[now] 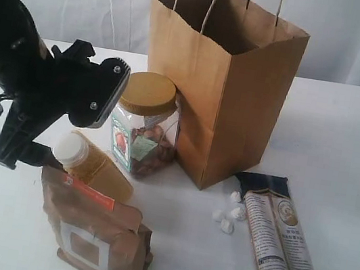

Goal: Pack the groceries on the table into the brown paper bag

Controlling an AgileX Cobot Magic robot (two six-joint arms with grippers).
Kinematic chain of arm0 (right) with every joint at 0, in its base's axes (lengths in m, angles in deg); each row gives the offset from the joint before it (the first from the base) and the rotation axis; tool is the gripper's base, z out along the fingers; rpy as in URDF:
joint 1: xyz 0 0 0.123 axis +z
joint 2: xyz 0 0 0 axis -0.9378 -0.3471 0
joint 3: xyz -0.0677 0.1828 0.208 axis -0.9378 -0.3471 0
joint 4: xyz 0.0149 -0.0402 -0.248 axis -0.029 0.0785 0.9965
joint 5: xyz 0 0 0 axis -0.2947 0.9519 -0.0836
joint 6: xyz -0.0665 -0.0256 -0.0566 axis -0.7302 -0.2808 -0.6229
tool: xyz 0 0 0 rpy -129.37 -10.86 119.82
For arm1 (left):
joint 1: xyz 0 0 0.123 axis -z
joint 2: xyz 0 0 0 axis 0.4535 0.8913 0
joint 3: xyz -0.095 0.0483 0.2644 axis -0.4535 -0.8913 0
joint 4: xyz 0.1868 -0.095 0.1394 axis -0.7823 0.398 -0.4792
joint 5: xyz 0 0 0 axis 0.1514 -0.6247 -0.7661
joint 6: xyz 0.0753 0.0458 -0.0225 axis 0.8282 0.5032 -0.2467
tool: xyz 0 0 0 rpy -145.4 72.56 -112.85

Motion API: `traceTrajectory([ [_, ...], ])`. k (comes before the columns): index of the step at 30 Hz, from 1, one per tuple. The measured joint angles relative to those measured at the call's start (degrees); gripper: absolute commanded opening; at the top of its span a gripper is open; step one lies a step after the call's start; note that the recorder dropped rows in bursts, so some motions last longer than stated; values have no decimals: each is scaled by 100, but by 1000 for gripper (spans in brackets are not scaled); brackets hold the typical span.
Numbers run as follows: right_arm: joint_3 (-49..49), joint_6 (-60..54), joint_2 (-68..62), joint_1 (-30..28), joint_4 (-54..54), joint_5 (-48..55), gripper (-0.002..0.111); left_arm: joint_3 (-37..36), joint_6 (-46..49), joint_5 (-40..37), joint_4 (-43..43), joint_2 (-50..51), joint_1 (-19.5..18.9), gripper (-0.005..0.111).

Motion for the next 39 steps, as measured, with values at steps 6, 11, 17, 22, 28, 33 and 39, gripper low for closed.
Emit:
traceTrajectory([
  [6, 0, 0, 0, 0, 0, 0, 0, 0, 9, 66, 78, 134, 0, 96],
  [11, 0, 0, 0, 0, 0, 0, 0, 0, 20, 66, 94, 155, 0, 96],
  [17, 0, 0, 0, 0, 0, 0, 0, -313, 218, 178, 141, 155, 0, 96],
  [22, 0, 0, 0, 0, 0, 0, 0, -719, 724, 679, 184, 155, -3, 95],
  [28, 0, 0, 0, 0, 0, 0, 0, -1087, 987, 2187, 199, 155, -13, 73],
  [33, 0, 0, 0, 0, 0, 0, 0, -1144, 1016, 2524, 202, 155, -13, 40],
  [39, 0, 0, 0, 0, 0, 0, 0, -1144, 1016, 2527, 202, 155, -13, 39],
])
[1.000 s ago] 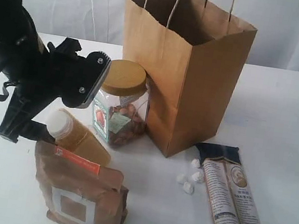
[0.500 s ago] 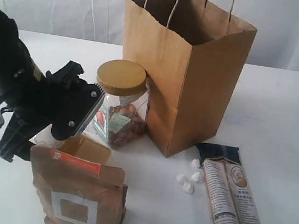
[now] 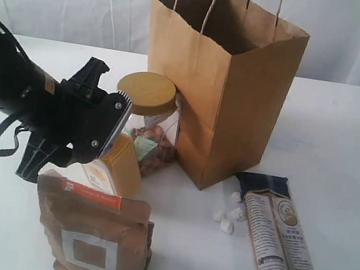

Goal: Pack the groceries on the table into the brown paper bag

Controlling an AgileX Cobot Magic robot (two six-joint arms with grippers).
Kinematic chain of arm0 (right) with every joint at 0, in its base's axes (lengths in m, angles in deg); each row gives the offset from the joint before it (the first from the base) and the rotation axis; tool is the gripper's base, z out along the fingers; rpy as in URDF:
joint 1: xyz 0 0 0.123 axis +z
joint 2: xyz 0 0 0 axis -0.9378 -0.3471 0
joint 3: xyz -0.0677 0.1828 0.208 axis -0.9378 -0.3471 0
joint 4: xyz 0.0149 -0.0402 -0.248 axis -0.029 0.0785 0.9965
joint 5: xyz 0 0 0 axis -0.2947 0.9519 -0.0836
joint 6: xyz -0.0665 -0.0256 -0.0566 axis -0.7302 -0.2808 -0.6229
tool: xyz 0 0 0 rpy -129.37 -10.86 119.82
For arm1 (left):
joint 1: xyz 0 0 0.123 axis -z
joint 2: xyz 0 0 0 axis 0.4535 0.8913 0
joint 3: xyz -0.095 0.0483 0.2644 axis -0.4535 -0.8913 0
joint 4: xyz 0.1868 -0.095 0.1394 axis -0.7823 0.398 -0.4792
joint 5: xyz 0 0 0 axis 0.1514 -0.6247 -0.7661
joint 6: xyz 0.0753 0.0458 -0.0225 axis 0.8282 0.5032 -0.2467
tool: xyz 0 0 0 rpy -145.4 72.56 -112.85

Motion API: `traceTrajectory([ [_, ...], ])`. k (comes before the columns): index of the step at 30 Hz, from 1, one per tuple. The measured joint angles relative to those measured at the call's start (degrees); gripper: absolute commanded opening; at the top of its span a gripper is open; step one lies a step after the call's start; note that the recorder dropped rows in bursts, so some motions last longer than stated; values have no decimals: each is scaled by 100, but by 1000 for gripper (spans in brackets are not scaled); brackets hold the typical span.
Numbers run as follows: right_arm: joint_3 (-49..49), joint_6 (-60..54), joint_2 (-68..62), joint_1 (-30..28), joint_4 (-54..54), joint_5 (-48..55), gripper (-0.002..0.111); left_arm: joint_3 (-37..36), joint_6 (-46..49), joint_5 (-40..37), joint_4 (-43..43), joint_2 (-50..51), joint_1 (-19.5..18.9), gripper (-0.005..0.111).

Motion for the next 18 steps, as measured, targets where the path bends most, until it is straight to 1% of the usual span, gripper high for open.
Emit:
traceTrajectory([
  [4, 0, 0, 0, 0, 0, 0, 0, 0, -143, 11, 0, 0, 0, 39],
  [6, 0, 0, 0, 0, 0, 0, 0, 0, -185, 11, 0, 0, 0, 45],
  [7, 0, 0, 0, 0, 0, 0, 0, -10, -202, 11, 0, 0, 0, 50],
  [8, 0, 0, 0, 0, 0, 0, 0, -10, -216, 11, 0, 0, 0, 60],
  [11, 0, 0, 0, 0, 0, 0, 0, -10, -252, 0, 0, 0, 0, 81],
  [13, 0, 0, 0, 0, 0, 0, 0, -10, -285, -11, 0, 31, 0, 88],
  [18, 0, 0, 0, 0, 0, 0, 0, -20, -403, 13, 0, 214, 0, 89],
])
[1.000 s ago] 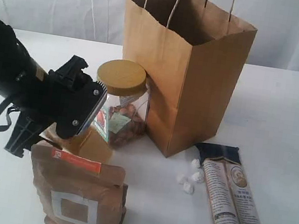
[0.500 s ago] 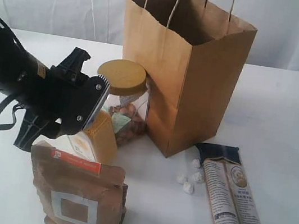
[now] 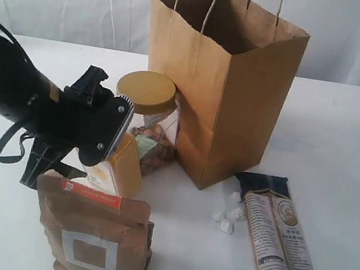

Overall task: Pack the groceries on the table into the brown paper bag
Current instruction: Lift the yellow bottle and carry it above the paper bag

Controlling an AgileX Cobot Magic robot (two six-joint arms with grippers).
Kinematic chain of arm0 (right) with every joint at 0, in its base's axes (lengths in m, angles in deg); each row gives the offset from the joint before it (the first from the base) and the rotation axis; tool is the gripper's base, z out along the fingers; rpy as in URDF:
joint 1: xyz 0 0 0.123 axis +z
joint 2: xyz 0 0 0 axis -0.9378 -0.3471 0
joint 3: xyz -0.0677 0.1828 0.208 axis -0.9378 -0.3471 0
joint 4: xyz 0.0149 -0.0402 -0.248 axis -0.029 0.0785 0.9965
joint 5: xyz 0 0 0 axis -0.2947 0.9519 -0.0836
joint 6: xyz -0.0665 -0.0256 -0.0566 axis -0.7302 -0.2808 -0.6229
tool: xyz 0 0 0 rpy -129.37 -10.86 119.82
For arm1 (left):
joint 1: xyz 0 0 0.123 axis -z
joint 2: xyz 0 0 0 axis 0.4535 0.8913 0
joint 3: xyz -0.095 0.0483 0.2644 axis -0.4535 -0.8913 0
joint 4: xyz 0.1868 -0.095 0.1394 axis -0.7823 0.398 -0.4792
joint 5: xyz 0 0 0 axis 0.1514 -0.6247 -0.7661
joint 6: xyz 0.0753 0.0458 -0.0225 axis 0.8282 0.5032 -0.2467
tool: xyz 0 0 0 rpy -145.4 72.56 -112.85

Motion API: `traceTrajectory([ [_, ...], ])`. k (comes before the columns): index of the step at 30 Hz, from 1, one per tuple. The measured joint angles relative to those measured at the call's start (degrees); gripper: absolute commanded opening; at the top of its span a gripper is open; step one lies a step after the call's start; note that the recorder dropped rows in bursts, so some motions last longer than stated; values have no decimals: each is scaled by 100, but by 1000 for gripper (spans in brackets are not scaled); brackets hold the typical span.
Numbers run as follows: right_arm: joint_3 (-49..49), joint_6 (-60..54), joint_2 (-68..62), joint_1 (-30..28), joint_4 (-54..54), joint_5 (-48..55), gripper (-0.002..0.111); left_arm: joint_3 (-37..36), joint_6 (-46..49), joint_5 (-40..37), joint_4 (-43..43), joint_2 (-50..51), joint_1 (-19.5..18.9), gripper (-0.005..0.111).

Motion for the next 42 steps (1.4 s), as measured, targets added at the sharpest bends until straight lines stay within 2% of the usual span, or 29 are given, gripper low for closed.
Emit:
traceTrajectory([
  [4, 0, 0, 0, 0, 0, 0, 0, 0, -56, 57, 0, 189, 0, 87],
  [6, 0, 0, 0, 0, 0, 0, 0, 0, -80, 171, 0, 245, 0, 77],
  [12, 0, 0, 0, 0, 0, 0, 0, 0, -79, 300, 0, 278, 0, 21],
  [13, 0, 0, 0, 0, 0, 0, 0, 0, -79, 300, 0, 278, 0, 5],
  [14, 0, 0, 0, 0, 0, 0, 0, 0, -79, 300, 0, 278, 0, 0],
  [21, 0, 0, 0, 0, 0, 0, 0, -63, -79, 4, 0, -2, 0, 0],
  [25, 0, 0, 0, 0, 0, 0, 0, -92, -454, -368, 0, -885, 0, 0],
  [34, 0, 0, 0, 0, 0, 0, 0, -92, -1005, -404, 0, -2255, 0, 0],
  [39, 0, 0, 0, 0, 0, 0, 0, -104, -1980, -160, 46, -2776, 0, 0],
  [42, 0, 0, 0, 0, 0, 0, 0, -104, -2806, 345, 407, -3014, 0, 0],
])
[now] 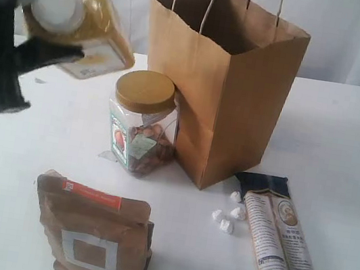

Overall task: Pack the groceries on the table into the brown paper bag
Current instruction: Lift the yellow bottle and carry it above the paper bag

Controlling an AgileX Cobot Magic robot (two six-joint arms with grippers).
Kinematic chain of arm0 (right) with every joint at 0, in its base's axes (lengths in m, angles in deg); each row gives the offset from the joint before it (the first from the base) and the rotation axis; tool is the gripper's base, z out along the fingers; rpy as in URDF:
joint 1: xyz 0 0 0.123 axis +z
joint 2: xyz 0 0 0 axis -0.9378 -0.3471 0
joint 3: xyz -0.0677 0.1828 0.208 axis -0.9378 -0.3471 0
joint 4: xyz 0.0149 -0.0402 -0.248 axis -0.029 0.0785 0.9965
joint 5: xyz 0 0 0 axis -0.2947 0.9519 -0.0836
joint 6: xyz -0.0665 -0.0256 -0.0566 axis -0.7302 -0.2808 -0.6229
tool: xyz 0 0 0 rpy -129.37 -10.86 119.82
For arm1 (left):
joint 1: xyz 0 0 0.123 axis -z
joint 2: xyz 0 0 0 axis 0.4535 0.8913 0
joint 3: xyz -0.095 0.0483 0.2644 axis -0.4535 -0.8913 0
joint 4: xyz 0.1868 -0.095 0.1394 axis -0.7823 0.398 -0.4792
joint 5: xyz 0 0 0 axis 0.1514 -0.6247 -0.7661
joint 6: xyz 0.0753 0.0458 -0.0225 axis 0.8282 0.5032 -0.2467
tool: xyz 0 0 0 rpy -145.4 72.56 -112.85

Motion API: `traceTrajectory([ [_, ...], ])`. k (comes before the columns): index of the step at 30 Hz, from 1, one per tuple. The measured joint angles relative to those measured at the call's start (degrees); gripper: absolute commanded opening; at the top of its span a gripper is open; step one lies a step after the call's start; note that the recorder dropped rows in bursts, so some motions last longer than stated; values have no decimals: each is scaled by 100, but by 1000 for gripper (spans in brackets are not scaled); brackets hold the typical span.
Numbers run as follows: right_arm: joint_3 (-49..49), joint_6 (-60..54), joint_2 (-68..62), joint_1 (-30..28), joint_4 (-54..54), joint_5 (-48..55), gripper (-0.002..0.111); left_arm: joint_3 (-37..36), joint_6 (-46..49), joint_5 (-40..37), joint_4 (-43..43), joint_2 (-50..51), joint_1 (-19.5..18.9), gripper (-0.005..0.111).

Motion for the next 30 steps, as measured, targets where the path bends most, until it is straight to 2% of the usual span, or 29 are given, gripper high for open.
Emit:
traceTrajectory([
  [2, 0, 0, 0, 0, 0, 0, 0, 0, -500, 360, 310, -94, 65, 0],
  [5, 0, 0, 0, 0, 0, 0, 0, 144, -1049, 602, 520, -123, 373, 0],
  [12, 0, 0, 0, 0, 0, 0, 0, 887, -1724, 1444, 438, 467, 1759, 0],
  [15, 0, 0, 0, 0, 0, 0, 0, 1293, -1749, 1795, 82, 932, 2163, 0],
  [17, 0, 0, 0, 0, 0, 0, 0, 1523, -1761, 1971, -106, 1290, 2316, 0],
  [22, 0, 0, 0, 0, 0, 0, 0, 2146, -1725, 2583, -255, 2453, 2370, 0],
  [24, 0, 0, 0, 0, 0, 0, 0, 2423, -1328, 2685, -255, 2848, 2370, 0],
  [27, 0, 0, 0, 0, 0, 0, 0, 2790, 20, 2755, -255, 3375, 2370, 0],
  [30, 0, 0, 0, 0, 0, 0, 0, 2911, 839, 2787, -134, 3572, 2351, 0],
])
